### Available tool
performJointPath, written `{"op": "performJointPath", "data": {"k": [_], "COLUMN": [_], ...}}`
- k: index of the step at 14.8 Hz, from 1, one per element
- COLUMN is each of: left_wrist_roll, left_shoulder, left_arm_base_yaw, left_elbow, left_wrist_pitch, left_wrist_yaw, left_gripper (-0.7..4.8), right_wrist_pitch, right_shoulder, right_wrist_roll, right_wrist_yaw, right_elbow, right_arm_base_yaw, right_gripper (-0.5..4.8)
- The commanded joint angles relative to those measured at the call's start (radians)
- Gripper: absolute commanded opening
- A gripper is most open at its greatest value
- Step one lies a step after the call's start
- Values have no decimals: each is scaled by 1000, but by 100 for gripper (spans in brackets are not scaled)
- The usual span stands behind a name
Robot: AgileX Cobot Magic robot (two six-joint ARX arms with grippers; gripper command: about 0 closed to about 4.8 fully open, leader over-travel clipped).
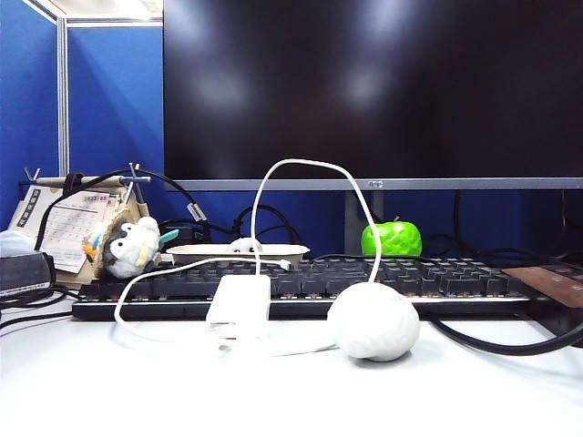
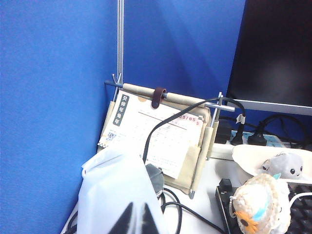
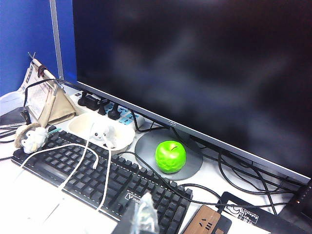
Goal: Identity fluffy octopus among items on the table, put them into the paper lunch box.
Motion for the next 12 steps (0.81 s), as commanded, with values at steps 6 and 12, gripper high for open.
{"op": "performJointPath", "data": {"k": [6, 12], "left_wrist_roll": [-2, -2], "left_shoulder": [-3, -3], "left_arm_base_yaw": [2, 2], "left_elbow": [0, 0], "left_wrist_pitch": [5, 5], "left_wrist_yaw": [7, 7], "left_gripper": [25, 25], "right_wrist_pitch": [11, 150], "right_shoulder": [0, 1], "right_wrist_roll": [2, -26], "right_wrist_yaw": [2, 42], "right_elbow": [3, -86], "right_arm_base_yaw": [-1, -1], "right_gripper": [-6, -6]}}
